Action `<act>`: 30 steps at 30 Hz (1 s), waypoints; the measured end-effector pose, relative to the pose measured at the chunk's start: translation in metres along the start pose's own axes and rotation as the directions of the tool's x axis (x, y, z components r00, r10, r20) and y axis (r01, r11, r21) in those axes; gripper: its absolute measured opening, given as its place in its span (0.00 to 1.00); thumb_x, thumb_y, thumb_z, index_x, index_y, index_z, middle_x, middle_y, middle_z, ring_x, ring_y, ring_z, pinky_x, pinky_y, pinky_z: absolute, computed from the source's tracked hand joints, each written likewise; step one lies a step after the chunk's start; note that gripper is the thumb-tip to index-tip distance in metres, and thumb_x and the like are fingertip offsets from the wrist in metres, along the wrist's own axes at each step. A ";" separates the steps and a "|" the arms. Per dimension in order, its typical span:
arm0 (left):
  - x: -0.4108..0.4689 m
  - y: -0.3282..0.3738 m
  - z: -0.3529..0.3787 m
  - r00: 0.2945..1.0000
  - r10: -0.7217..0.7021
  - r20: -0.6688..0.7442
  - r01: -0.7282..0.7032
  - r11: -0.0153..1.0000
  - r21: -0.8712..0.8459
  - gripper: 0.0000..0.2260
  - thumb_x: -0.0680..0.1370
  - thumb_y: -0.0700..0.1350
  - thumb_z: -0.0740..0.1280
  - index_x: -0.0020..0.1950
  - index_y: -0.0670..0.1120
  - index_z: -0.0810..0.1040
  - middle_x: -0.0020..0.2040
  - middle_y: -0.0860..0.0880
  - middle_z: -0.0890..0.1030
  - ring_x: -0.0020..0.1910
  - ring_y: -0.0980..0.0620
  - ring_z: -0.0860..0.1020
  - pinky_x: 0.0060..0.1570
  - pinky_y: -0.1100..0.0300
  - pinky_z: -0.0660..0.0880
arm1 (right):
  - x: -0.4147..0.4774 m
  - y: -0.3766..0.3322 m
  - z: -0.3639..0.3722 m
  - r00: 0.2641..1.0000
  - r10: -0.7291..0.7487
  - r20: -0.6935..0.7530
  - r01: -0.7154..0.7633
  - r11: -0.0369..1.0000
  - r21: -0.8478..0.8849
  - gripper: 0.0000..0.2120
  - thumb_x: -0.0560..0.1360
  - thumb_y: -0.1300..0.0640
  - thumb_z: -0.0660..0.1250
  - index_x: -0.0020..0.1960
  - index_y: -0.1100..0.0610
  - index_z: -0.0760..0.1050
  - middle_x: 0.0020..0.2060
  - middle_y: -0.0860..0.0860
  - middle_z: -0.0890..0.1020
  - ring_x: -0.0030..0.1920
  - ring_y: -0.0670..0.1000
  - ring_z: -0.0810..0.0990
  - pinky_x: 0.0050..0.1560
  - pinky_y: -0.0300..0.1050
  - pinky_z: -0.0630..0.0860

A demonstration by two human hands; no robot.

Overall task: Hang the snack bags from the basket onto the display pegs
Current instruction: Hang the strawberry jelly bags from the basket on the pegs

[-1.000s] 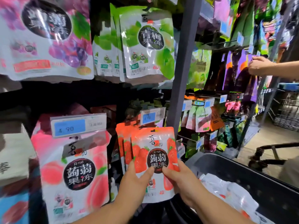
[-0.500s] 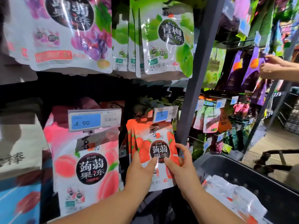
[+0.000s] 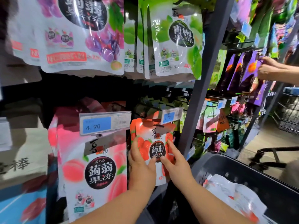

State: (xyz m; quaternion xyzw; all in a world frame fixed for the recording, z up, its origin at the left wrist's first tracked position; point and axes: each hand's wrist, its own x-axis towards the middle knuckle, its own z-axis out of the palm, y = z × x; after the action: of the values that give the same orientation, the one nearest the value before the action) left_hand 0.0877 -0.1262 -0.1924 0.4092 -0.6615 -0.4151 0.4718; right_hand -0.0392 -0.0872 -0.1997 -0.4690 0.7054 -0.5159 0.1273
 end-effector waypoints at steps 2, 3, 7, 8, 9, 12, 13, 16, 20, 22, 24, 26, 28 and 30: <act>0.002 -0.004 0.001 0.999 0.037 0.021 -0.039 0.997 0.064 0.38 0.78 0.42 0.67 0.75 0.66 0.46 0.73 0.51 0.58 0.70 0.51 0.65 0.67 0.59 0.65 | 0.005 0.002 0.005 1.000 -0.004 0.002 0.004 0.998 -0.066 0.32 0.79 0.55 0.68 0.75 0.36 0.58 0.57 0.42 0.76 0.54 0.37 0.75 0.53 0.31 0.69; 0.003 -0.006 0.001 0.998 0.059 0.030 -0.062 0.993 0.099 0.38 0.79 0.43 0.67 0.72 0.68 0.44 0.72 0.52 0.58 0.70 0.51 0.65 0.67 0.59 0.65 | 0.007 0.004 0.008 1.000 -0.002 0.002 0.002 0.996 -0.084 0.32 0.79 0.55 0.68 0.76 0.37 0.57 0.59 0.43 0.74 0.56 0.39 0.74 0.55 0.34 0.69; 0.012 -0.014 0.006 0.998 0.059 0.009 -0.060 0.989 0.136 0.36 0.79 0.43 0.65 0.71 0.70 0.44 0.72 0.53 0.58 0.70 0.49 0.65 0.69 0.54 0.66 | 0.015 0.007 0.015 1.000 -0.005 0.012 0.007 0.991 -0.130 0.32 0.80 0.55 0.65 0.78 0.41 0.55 0.62 0.47 0.71 0.62 0.43 0.71 0.62 0.37 0.66; 0.014 -0.014 0.007 0.999 0.038 0.001 -0.037 0.991 0.128 0.36 0.80 0.43 0.65 0.73 0.68 0.45 0.73 0.52 0.57 0.71 0.49 0.65 0.69 0.54 0.66 | 0.017 0.007 0.017 1.000 -0.002 0.022 0.005 0.991 -0.136 0.32 0.80 0.54 0.65 0.78 0.41 0.54 0.63 0.47 0.71 0.62 0.42 0.70 0.63 0.37 0.66; 0.017 -0.014 0.009 1.000 0.020 -0.012 -0.018 0.993 0.115 0.35 0.80 0.43 0.64 0.75 0.67 0.46 0.74 0.52 0.56 0.71 0.49 0.64 0.69 0.54 0.66 | 0.021 0.008 0.018 1.000 -0.006 0.029 0.011 0.989 -0.146 0.32 0.81 0.53 0.65 0.79 0.41 0.53 0.63 0.46 0.70 0.62 0.42 0.69 0.63 0.37 0.65; 0.023 -0.013 0.013 0.998 -0.016 -0.053 0.021 0.996 0.083 0.35 0.81 0.41 0.63 0.74 0.66 0.45 0.73 0.51 0.58 0.61 0.52 0.69 0.60 0.61 0.65 | 0.034 0.011 0.025 0.999 0.007 0.046 0.003 0.975 -0.222 0.29 0.81 0.51 0.63 0.79 0.47 0.56 0.68 0.48 0.68 0.69 0.45 0.66 0.64 0.34 0.59; 0.025 -0.012 0.013 0.998 -0.030 -0.060 0.035 0.996 0.084 0.35 0.81 0.41 0.63 0.74 0.66 0.44 0.73 0.51 0.59 0.60 0.51 0.69 0.58 0.63 0.63 | 0.037 0.012 0.027 0.999 0.012 0.047 -0.001 0.972 -0.236 0.28 0.81 0.51 0.63 0.78 0.50 0.59 0.69 0.50 0.68 0.70 0.47 0.67 0.63 0.34 0.60; 0.029 -0.007 0.011 0.995 -0.075 -0.065 0.083 0.988 0.134 0.34 0.81 0.39 0.61 0.78 0.62 0.46 0.77 0.51 0.57 0.69 0.48 0.67 0.59 0.63 0.61 | 0.048 0.009 0.037 0.999 0.030 0.037 -0.020 0.969 -0.245 0.10 0.81 0.53 0.64 0.61 0.53 0.71 0.57 0.52 0.72 0.57 0.52 0.71 0.52 0.38 0.63; 0.041 -0.007 0.007 0.989 -0.135 -0.055 0.140 0.984 0.112 0.34 0.81 0.39 0.60 0.78 0.63 0.47 0.78 0.50 0.55 0.73 0.45 0.64 0.65 0.55 0.63 | 0.068 0.006 0.054 0.995 0.077 0.066 -0.056 0.961 -0.270 0.25 0.82 0.51 0.62 0.77 0.52 0.63 0.64 0.57 0.69 0.65 0.58 0.71 0.63 0.43 0.68; 0.049 -0.011 0.006 0.986 -0.155 -0.058 0.160 0.984 0.082 0.34 0.81 0.38 0.59 0.78 0.63 0.47 0.77 0.46 0.57 0.70 0.43 0.67 0.64 0.53 0.65 | 0.073 0.005 0.061 0.993 0.089 0.078 -0.064 0.958 -0.279 0.27 0.81 0.49 0.62 0.78 0.49 0.59 0.68 0.58 0.68 0.66 0.59 0.72 0.65 0.46 0.69; 0.054 -0.013 0.005 0.982 -0.180 -0.065 0.185 0.980 0.075 0.33 0.82 0.39 0.59 0.78 0.64 0.48 0.78 0.46 0.56 0.68 0.42 0.70 0.62 0.53 0.66 | 0.077 0.006 0.067 0.995 0.060 0.084 -0.037 0.965 -0.258 0.30 0.81 0.49 0.63 0.79 0.42 0.55 0.67 0.57 0.69 0.65 0.59 0.74 0.65 0.47 0.71; 0.056 -0.013 0.006 0.975 -0.211 -0.062 0.217 0.971 0.100 0.32 0.82 0.40 0.59 0.78 0.63 0.47 0.80 0.50 0.50 0.70 0.43 0.68 0.60 0.55 0.65 | 0.078 0.009 0.069 0.995 0.020 0.094 0.000 0.976 -0.216 0.34 0.80 0.50 0.65 0.79 0.37 0.51 0.64 0.56 0.71 0.62 0.58 0.76 0.63 0.49 0.73; 0.054 -0.013 0.008 0.976 -0.206 -0.068 0.213 0.971 0.109 0.32 0.82 0.41 0.59 0.78 0.63 0.47 0.80 0.53 0.45 0.72 0.45 0.65 0.61 0.56 0.64 | 0.079 0.013 0.067 0.996 -0.012 0.090 0.031 0.977 -0.210 0.36 0.78 0.46 0.64 0.77 0.32 0.46 0.61 0.56 0.73 0.59 0.56 0.76 0.62 0.51 0.74; 0.052 -0.015 0.010 0.983 -0.169 -0.071 0.177 0.975 0.131 0.33 0.82 0.42 0.60 0.79 0.61 0.47 0.80 0.54 0.43 0.74 0.46 0.62 0.66 0.56 0.62 | 0.075 0.013 0.062 0.994 -0.040 0.104 0.061 0.977 -0.202 0.39 0.77 0.44 0.64 0.74 0.26 0.41 0.61 0.54 0.72 0.58 0.54 0.75 0.62 0.51 0.74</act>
State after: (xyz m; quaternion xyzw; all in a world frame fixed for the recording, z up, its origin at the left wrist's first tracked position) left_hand 0.0695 -0.1780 -0.1941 0.5087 -0.6360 -0.3959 0.4243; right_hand -0.0447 -0.1836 -0.2146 -0.5224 0.7355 -0.4196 0.1000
